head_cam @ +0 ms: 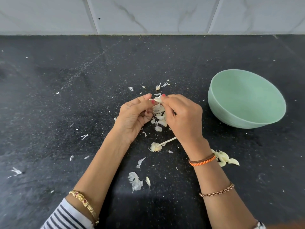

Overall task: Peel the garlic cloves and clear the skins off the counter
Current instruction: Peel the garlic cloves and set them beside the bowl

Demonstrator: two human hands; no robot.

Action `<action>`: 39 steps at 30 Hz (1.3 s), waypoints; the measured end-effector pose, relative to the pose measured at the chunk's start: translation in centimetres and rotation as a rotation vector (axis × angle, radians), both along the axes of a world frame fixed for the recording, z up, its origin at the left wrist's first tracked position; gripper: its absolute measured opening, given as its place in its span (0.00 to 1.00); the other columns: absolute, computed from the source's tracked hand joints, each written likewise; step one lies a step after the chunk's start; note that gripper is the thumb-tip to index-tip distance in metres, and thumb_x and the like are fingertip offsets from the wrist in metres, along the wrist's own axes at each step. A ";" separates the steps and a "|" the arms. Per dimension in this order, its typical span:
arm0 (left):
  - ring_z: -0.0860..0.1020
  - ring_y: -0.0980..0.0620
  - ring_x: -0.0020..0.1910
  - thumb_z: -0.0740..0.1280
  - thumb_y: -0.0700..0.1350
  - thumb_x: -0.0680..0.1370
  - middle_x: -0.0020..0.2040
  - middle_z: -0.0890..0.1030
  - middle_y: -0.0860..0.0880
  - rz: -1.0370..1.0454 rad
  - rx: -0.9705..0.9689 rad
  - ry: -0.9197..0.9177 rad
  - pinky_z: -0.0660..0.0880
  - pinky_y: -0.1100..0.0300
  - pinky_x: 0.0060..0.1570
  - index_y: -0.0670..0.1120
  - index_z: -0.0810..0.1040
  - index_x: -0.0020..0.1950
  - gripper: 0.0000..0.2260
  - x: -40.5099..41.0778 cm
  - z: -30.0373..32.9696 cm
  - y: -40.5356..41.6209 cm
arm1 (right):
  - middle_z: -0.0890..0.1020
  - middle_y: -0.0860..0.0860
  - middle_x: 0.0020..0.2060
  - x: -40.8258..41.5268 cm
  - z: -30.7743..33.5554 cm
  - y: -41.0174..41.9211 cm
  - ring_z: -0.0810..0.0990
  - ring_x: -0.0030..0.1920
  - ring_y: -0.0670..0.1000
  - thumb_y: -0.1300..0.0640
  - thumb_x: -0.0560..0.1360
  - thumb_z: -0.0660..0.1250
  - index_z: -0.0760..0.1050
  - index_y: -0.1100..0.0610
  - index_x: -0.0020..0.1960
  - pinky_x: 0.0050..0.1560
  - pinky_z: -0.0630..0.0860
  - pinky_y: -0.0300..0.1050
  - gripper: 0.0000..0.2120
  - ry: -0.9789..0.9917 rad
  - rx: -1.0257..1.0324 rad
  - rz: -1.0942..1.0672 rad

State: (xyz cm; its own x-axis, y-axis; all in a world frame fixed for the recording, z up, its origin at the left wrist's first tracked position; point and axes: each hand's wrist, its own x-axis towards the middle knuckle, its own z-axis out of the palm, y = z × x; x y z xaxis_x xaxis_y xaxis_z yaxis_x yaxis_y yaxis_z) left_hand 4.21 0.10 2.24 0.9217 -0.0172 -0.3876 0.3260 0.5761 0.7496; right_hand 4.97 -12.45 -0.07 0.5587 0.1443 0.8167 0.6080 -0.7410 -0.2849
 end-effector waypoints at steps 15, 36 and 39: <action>0.73 0.59 0.26 0.68 0.37 0.63 0.33 0.80 0.50 -0.115 -0.037 0.028 0.70 0.71 0.24 0.45 0.76 0.46 0.12 -0.3 0.1 0.3 | 0.80 0.54 0.28 -0.2 0.1 0.1 0.76 0.26 0.53 0.67 0.71 0.65 0.78 0.64 0.37 0.22 0.72 0.43 0.05 0.019 -0.029 -0.014; 0.78 0.59 0.28 0.66 0.38 0.65 0.32 0.82 0.49 -0.186 -0.057 0.015 0.73 0.71 0.28 0.43 0.80 0.39 0.06 -0.2 0.0 0.6 | 0.76 0.52 0.25 -0.3 0.8 -0.2 0.72 0.24 0.52 0.70 0.68 0.68 0.78 0.62 0.35 0.21 0.69 0.43 0.06 0.102 -0.050 0.016; 0.78 0.58 0.28 0.66 0.36 0.64 0.33 0.82 0.48 -0.167 -0.064 0.023 0.74 0.71 0.29 0.43 0.76 0.43 0.09 -0.1 0.0 0.6 | 0.76 0.52 0.26 -0.3 0.8 -0.2 0.71 0.24 0.53 0.68 0.70 0.65 0.77 0.62 0.35 0.22 0.69 0.42 0.06 0.113 -0.076 0.008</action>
